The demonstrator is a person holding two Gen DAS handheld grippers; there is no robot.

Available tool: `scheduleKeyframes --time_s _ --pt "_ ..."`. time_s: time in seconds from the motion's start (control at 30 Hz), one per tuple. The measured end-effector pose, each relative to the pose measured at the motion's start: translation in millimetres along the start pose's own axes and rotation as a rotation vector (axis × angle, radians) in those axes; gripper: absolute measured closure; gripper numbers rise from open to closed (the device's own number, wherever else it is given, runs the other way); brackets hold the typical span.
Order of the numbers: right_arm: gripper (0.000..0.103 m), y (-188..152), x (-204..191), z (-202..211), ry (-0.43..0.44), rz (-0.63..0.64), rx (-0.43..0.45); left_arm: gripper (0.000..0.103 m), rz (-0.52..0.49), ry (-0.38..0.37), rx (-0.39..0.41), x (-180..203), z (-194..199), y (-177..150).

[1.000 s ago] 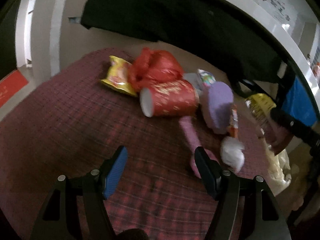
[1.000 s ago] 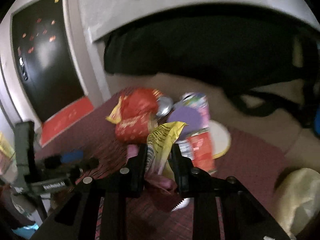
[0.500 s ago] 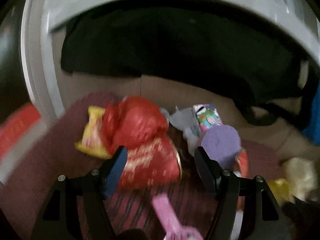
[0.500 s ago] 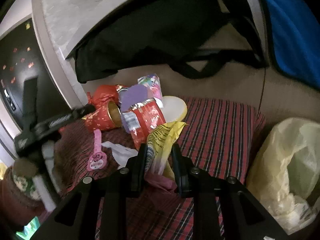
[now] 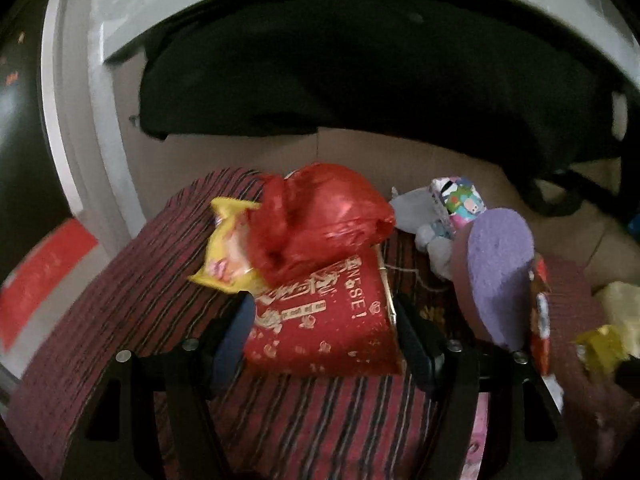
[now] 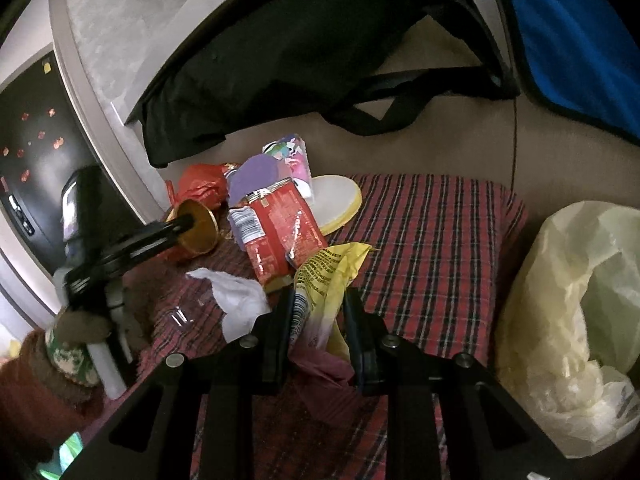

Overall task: Collect trash
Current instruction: 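Grasp the red paper cup with the left gripper while the right holds the wrapper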

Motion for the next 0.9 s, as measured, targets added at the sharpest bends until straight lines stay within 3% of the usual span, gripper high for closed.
scheduleKeyframes --time_s 0.13,0.37,0.57,0.67,0.73,0.9 --pt "0.08 -4.3 -7.5 -1.1 0.008 0.012 -0.008 0.032 0.014 0.029 0.018 -17.3 20.2 -11.9" --pt "0.08 -16.4 -16.8 1.8 -0.002 0.041 -0.018 0.032 0.037 0.058 -0.056 -38.2 20.7 -45.9" --pt "0.08 -21.7 -18.7 1.6 -0.005 0.04 -0.029 0.033 0.052 0.003 -0.035 -37.1 33.7 -55.6" --pt "0.08 -25.2 -22.0 2.3 -0.008 0.051 -0.031 0.039 0.062 -0.014 -0.043 -39.3 34.5 -57.8" --pt "0.08 -28.5 -24.6 3.4 -0.008 0.061 -0.032 0.05 0.099 -0.055 -0.065 -43.7 30.9 -59.2" --pt "0.08 -34.7 -28.4 4.8 -0.011 0.081 -0.038 0.054 0.198 -0.172 -0.117 -54.0 13.4 -64.3"
Point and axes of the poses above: each gripper's, at about its wrist camera, not at the fingertips, and z roughly against the way its jaws point, x to its right, y to its top, the point moved 1 cm from there along -z, roughly the way its jaws point, and after that the axes turned 15 degrees about -z, right-handed, at the moved point
